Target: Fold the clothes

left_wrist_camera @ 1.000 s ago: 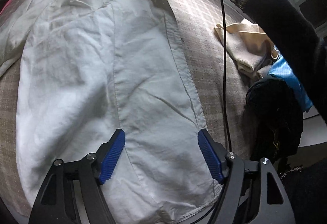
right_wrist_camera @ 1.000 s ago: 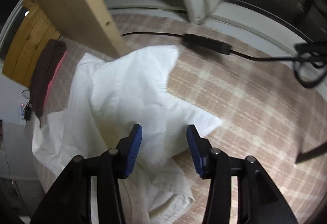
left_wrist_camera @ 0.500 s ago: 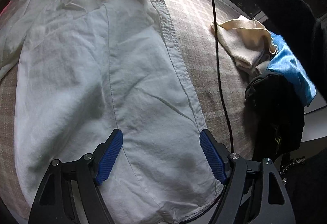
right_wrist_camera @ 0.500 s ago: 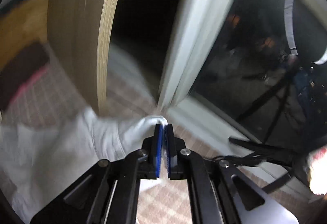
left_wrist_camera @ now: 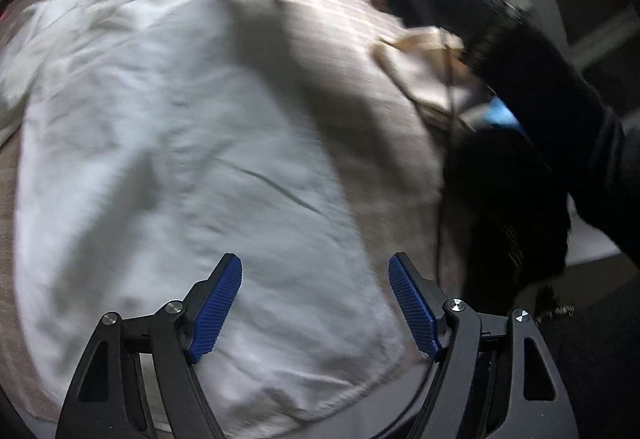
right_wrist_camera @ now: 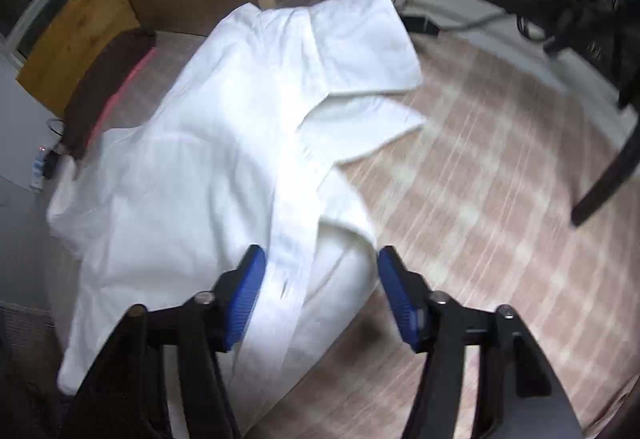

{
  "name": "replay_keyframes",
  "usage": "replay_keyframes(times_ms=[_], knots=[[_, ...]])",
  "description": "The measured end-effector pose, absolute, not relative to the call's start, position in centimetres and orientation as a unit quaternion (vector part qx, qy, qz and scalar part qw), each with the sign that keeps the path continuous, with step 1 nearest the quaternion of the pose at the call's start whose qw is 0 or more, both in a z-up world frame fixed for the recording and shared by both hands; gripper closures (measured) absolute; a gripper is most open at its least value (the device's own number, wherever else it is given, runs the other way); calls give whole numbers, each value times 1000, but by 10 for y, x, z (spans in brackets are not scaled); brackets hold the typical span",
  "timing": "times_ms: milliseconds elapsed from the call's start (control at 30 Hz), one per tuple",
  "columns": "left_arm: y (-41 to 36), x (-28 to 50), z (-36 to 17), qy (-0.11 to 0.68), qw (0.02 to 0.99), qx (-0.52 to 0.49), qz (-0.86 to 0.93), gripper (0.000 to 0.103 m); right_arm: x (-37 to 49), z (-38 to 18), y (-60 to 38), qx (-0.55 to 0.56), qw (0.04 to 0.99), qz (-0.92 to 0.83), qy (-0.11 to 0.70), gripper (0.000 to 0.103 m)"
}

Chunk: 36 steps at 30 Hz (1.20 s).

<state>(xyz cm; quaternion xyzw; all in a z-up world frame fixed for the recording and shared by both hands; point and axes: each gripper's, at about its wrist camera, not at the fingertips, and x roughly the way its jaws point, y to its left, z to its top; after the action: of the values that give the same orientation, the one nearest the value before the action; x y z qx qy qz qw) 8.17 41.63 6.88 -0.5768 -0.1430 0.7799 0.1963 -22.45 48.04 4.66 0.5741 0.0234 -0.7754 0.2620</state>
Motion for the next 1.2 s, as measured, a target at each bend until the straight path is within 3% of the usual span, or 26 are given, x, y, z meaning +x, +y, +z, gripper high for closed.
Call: replay_keyframes(times_ms=[67, 200, 233, 333, 433, 500, 533, 600, 667, 700, 733, 767, 867, 900, 933, 967, 1200], knots=[[433, 87, 65, -125, 209, -580, 777, 29, -220, 52, 483, 572, 270, -774, 20, 91], [466, 91, 53, -47, 212, -582, 783, 33, -213, 73, 484, 552, 271, -788, 30, 99], [468, 92, 52, -32, 215, -577, 787, 60, -212, 80, 484, 548, 272, -791, 26, 100], [461, 91, 50, -20, 209, -571, 793, 103, -214, 100, 484, 535, 273, -800, 14, 100], [435, 89, 50, -96, 212, -574, 785, 103, -220, 109, 477, 526, 260, -809, 34, 93], [427, 93, 56, -100, 207, -565, 793, 103, -217, 95, 478, 550, 257, -794, 34, 41], [423, 95, 60, -102, 204, -560, 796, 103, -214, 86, 481, 556, 251, -792, 28, 38], [419, 97, 64, -126, 205, -557, 795, 102, -208, 72, 487, 566, 243, -788, 17, 38], [422, 98, 65, -136, 202, -564, 789, 82, -210, 60, 486, 576, 238, -782, 13, 38], [427, 99, 65, -132, 196, -568, 788, 58, -208, 54, 484, 580, 240, -778, 15, 38], [433, 101, 63, -119, 199, -568, 789, 45, -207, 49, 482, 585, 243, -774, 18, 39], [439, 103, 62, -106, 202, -568, 791, 44, -205, 44, 479, 589, 246, -769, 21, 43], [455, 108, 56, -67, 208, -559, 800, 52, -199, 35, 473, 591, 250, -766, 37, 81], [458, 109, 54, -54, 207, -551, 806, 68, -197, 35, 472, 590, 250, -767, 42, 85], [454, 108, 53, -63, 210, -556, 802, 102, -196, 36, 471, 586, 248, -770, 43, 89], [451, 106, 52, -73, 213, -561, 797, 102, -195, 37, 471, 583, 247, -773, 44, 97], [394, 117, 102, -199, 232, -513, 802, 102, -189, 73, 479, 556, 244, -794, 22, 97]])
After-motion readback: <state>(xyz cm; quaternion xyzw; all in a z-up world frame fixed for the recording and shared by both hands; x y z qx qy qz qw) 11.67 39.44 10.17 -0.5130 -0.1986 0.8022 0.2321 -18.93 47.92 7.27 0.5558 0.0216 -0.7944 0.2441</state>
